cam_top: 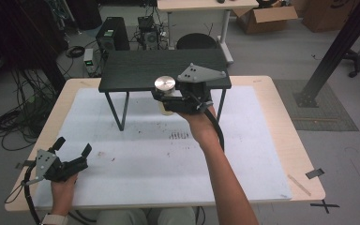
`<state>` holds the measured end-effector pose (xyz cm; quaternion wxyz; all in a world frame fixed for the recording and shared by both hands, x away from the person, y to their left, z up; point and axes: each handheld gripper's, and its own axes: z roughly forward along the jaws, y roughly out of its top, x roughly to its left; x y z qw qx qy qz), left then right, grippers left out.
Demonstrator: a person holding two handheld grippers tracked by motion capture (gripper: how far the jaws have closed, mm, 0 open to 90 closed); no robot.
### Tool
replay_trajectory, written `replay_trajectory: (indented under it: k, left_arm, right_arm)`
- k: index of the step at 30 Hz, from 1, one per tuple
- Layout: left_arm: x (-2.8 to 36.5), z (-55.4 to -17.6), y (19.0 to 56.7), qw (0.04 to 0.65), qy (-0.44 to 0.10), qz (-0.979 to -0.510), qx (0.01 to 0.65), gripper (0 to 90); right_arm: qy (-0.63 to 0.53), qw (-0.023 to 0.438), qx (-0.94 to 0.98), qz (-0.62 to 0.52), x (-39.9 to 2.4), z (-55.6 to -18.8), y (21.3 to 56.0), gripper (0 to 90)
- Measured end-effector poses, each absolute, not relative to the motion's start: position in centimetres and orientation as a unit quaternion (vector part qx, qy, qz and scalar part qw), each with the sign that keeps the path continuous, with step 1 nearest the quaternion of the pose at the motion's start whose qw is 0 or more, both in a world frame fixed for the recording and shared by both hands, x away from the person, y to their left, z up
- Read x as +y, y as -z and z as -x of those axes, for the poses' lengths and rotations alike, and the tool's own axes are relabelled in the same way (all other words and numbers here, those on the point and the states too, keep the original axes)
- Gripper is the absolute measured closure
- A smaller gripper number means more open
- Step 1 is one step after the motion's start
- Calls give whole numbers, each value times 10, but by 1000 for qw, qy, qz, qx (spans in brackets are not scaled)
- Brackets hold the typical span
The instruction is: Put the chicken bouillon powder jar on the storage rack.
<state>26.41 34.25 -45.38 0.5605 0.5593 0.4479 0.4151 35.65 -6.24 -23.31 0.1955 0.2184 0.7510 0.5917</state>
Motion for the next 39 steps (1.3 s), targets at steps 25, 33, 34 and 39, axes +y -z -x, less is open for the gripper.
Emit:
replay_trajectory:
  k: [25,33,34,39]
  left_arm:
    - [342,-264,454,559,-415,-560,448,4]
    - [343,-264,454,559,-414,-561,448,3]
    - [343,-264,454,560,-414,-560,449,4]
    - [343,-264,454,559,-414,-561,448,3]
  right_arm:
    - [-602,193,747,-208,-46,-382,202,423]
    - [-601,202,744,-212,-41,-397,197,423]
    - [-601,202,744,-212,-40,-399,197,423]
    - [-603,202,742,-215,-35,-411,194,423]
